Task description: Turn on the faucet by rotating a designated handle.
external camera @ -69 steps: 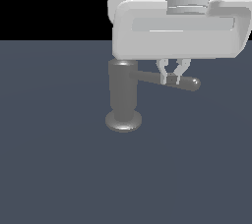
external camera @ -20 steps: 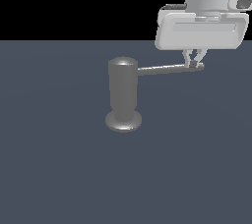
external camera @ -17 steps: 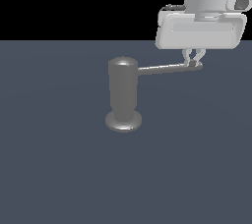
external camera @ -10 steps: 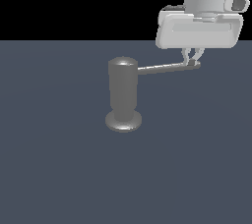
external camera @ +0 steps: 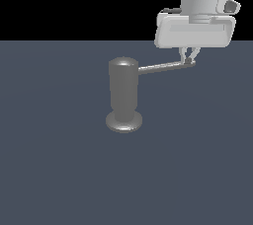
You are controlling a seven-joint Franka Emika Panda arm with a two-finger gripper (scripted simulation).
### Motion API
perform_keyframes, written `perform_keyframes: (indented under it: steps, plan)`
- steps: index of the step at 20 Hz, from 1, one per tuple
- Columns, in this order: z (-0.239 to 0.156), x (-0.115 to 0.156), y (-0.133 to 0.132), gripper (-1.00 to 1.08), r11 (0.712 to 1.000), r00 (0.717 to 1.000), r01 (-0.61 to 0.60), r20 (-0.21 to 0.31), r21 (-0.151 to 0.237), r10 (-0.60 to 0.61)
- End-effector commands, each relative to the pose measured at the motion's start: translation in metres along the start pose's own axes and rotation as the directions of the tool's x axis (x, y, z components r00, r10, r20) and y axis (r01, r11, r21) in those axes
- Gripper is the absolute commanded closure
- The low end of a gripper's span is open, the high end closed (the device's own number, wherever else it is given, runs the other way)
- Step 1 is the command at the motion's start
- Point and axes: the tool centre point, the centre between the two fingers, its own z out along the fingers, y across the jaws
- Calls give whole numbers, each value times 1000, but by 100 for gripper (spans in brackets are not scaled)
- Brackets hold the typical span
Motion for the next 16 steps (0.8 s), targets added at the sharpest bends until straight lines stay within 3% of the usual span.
perform_keyframes:
  steps: [1, 16]
  plan:
    - [3, 12, -4, 108, 1000, 1000, 5, -1, -1, -5]
    - [8, 57, -6, 108, 1000, 1000, -5, 7, 0, 5]
